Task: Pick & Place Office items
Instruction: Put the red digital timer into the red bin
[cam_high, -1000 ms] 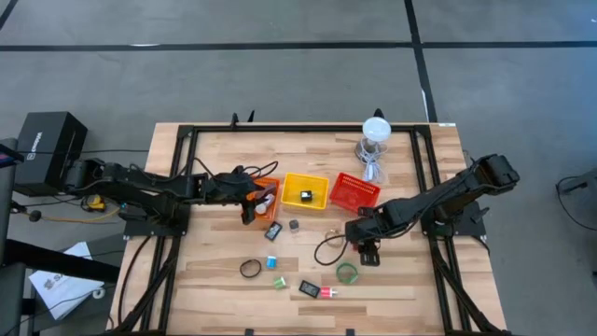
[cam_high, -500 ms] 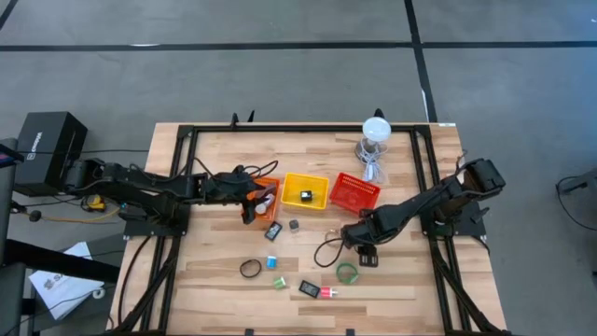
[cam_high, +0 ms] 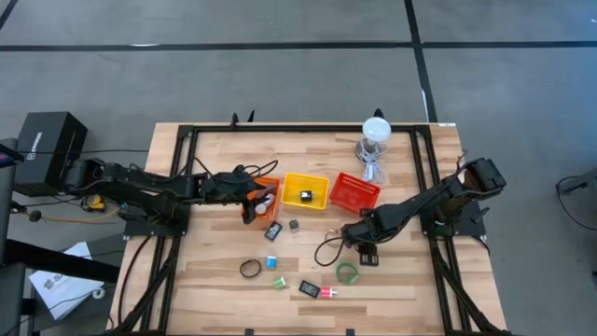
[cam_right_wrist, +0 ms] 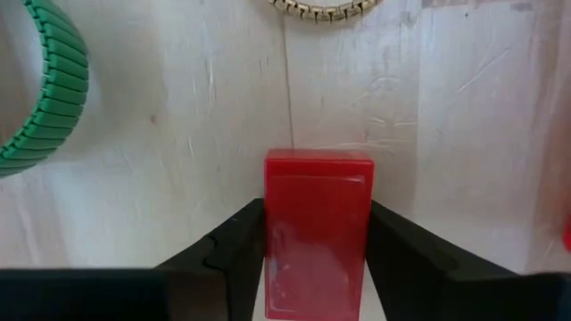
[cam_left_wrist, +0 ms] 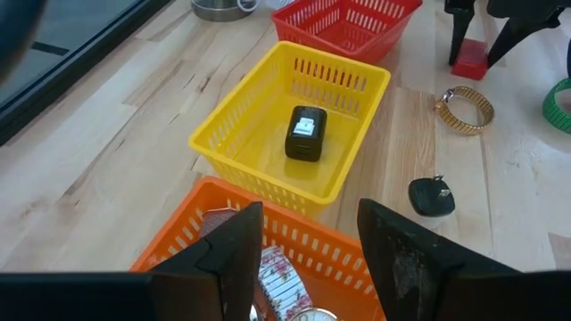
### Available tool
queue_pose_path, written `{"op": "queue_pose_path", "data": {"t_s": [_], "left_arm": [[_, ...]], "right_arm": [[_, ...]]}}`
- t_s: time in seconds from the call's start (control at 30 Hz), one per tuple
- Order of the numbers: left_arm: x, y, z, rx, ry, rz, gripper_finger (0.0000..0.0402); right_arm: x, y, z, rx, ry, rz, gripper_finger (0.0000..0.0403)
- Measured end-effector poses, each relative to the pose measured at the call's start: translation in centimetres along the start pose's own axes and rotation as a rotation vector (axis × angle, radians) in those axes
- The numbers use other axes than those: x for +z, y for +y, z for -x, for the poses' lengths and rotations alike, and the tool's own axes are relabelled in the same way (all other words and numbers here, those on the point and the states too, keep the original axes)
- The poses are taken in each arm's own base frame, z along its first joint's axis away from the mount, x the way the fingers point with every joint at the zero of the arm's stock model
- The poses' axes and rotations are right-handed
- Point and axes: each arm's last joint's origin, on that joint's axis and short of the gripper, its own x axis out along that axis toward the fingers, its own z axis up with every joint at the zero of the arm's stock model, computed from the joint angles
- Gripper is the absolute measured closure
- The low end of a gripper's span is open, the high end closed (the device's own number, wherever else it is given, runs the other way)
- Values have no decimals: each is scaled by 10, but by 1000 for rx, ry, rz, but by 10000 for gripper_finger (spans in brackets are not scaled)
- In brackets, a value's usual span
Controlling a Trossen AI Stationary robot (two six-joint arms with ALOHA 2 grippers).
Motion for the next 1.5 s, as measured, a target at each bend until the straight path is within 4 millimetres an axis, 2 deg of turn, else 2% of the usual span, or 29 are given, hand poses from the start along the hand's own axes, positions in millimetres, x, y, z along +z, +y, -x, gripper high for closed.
{"op": "queue_pose_path", "data": {"t_s": [0.1,0.2,0.37,0.5,0.63,0.8,0.93,1.1,1.27,1.4,1.5], "left_arm": [[0,0,0,0,0,0,225],[0,0,0,0,0,0,225],[0,0,0,0,0,0,225],[0,0,0,-1,-1,1,225],[1,0,0,-1,-8,2,225],[1,0,0,-2,-9,2,225],[1,0,0,-2,-12,3,225],[1,0,0,-2,-14,4,225],[1,0,0,-2,-15,4,225],[1,0,0,-2,-15,3,225],[1,0,0,-2,-15,3,225]], "right_arm": [[0,-1,0,10,5,-4,259],[1,-3,0,23,10,-12,259],[4,-1,7,91,23,-19,232],[18,1,26,97,5,60,246],[33,-5,55,28,16,139,261],[48,-29,92,-132,39,164,258],[55,-54,112,-219,64,152,252],[59,-94,114,-246,73,90,260],[55,-127,103,-213,82,-18,251],[50,-141,91,-163,77,-66,253],[50,-144,80,-129,37,-78,256]]}}
